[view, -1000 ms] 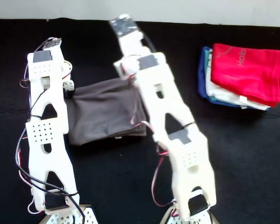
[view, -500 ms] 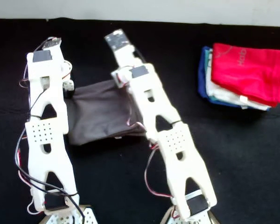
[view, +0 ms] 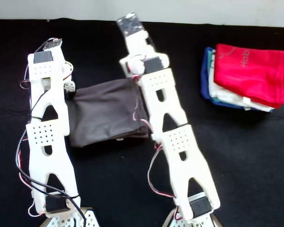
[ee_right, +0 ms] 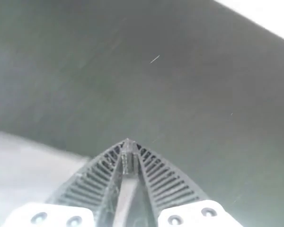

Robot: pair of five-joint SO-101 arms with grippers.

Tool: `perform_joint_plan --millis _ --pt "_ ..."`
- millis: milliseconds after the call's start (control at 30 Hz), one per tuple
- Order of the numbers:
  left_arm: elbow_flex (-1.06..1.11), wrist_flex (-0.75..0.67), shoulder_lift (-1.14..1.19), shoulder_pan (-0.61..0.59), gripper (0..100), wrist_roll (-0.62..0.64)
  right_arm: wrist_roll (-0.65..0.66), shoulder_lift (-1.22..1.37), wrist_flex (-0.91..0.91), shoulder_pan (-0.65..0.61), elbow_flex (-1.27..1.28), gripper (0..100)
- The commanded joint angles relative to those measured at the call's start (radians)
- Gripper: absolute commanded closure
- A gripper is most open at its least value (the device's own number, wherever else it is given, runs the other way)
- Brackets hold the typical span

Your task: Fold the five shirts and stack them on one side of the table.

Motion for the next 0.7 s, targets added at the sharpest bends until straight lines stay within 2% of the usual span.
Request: perform_joint_plan --millis 0,167,400,667 --pt "-0.010 -0.026 0.008 -0.051 99 0.005 0.009 -0.007 0.068 -0.051 -0.045 99.0" --pt "-0.010 -0.026 0.008 -0.051 99 0.005 0.011 0.050 0.065 -0.059 -0.024 99.0" --pt "-0.010 -0.026 0.008 -0.051 99 0.005 0.011 0.162 -0.018 0.065 -0.035 99.0" --pt "-0.010 -0.028 0.010 -0.051 99 0.005 0.009 0.101 0.018 0.110 -0.128 99.0"
